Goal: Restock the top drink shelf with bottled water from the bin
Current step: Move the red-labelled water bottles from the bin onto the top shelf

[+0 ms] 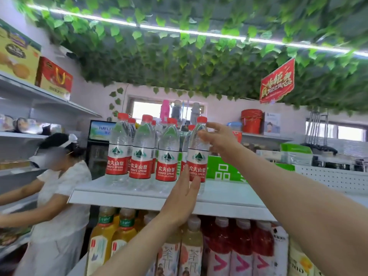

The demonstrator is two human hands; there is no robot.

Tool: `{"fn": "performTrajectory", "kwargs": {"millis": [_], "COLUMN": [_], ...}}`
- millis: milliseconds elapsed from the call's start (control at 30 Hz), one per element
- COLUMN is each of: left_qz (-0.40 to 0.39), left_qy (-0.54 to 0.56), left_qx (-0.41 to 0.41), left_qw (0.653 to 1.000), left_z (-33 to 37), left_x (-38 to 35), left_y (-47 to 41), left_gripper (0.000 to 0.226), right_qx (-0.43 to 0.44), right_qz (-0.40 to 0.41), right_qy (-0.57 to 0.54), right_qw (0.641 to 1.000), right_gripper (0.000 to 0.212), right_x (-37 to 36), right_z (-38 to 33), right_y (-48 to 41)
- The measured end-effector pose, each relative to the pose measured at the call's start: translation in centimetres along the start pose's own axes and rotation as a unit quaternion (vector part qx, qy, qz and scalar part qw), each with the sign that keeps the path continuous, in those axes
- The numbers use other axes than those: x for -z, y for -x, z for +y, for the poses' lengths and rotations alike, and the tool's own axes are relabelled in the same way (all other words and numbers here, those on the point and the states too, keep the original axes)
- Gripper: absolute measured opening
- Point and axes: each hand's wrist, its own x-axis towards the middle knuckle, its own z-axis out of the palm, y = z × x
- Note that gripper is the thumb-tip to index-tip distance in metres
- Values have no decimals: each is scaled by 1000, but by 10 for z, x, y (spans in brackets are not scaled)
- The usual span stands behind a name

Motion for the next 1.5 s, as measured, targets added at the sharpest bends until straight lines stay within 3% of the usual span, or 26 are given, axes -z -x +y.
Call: {"fn": "performTrajectory", "kwargs": {"millis": [167, 333, 667, 800, 900, 1067, 1267, 1500], "left_qz": [12, 5, 22, 24, 27, 31, 92, 120], "left_qy": [-50, -90, -161, -169, -159, -151, -168, -231], "left_qx": [-2, 7, 15, 20, 31, 86, 96, 77], "left_qw": [999, 996, 987, 985, 986, 984, 977, 962], "left_z": [-14, -17, -22, -19, -13, 8, 65, 127], "left_x": [-5, -5, -12, -13, -11, -12, -16, -45], "left_y": [-7, -11, -11, -8, -5, 9, 32, 80], "left_gripper": [87, 83, 93, 90, 88, 89, 83, 74], "right_qx": [-4, -4, -29, -31, -47, -15, 22, 25], "right_qz": [1, 15, -37, -50, -41, -38, -64, -96], "right_qy": [24, 20, 5, 66, 125, 273, 415, 483], "right_qw": [1000, 1000, 999, 996, 990, 961, 907, 870], "right_gripper": [60, 56, 64, 51, 57, 65, 37, 59], "right_x": [-10, -10, -8, -6, -1, 27, 83, 148], "right_z": [14, 22, 24, 23, 17, -2, -33, -45], "right_y": [-12, -16, -13, -8, -3, 28, 88, 174]}}
